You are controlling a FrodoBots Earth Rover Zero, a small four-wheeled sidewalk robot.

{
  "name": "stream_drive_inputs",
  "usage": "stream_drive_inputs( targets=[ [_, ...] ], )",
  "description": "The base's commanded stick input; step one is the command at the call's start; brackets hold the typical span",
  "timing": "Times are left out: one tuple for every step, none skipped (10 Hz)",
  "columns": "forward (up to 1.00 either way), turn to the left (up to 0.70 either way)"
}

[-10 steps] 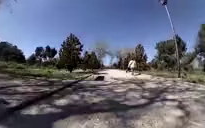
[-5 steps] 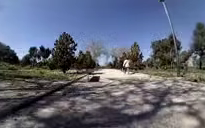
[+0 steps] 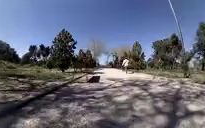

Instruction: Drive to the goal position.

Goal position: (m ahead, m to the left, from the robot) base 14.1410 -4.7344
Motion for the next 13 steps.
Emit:
stream_drive_inputs(
  targets=[
    [0.85,0.00],
    [0.85,0.00],
    [0.85,-0.01],
    [0.85,-0.31],
    [0.85,-0.34],
    [0.85,-0.18],
    [0.85,0.00],
    [0.85,0.00],
    [0.85,0.00],
    [0.85,0.00],
    [0.85,0.00],
    [0.85,0.00],
    [0.85,0.00]
  ],
)
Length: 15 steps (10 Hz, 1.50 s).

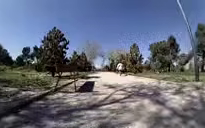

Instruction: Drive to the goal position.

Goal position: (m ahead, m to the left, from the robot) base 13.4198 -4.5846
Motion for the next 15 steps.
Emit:
stream_drive_inputs(
  targets=[
    [0.85,0.00],
    [0.85,0.00],
    [0.85,0.00],
    [0.85,0.00],
    [0.85,0.00],
    [0.85,0.00],
    [0.85,0.00],
    [0.85,0.00],
    [0.85,0.00],
    [0.85,0.00],
    [0.85,0.00],
    [0.85,0.00],
    [0.85,0.00],
    [0.85,0.00],
    [0.85,0.00]
  ],
)
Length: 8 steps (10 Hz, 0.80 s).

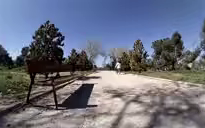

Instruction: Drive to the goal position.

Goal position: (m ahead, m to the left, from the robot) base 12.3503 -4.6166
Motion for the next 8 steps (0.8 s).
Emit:
stream_drive_inputs(
  targets=[
    [0.85,0.00],
    [0.85,0.00],
    [0.85,0.00],
    [0.85,0.00],
    [0.85,0.00],
    [0.85,0.00],
    [0.85,0.00],
    [0.85,0.00]
  ],
)
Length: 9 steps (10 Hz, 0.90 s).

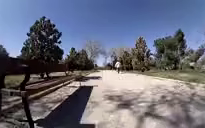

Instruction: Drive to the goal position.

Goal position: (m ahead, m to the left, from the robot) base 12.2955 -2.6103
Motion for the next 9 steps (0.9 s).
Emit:
stream_drive_inputs(
  targets=[
    [0.85,0.00],
    [0.85,0.00],
    [0.85,0.00],
    [0.85,0.00],
    [0.85,0.00],
    [0.85,0.00],
    [0.85,0.00],
    [0.85,0.00],
    [0.85,0.00]
  ],
)
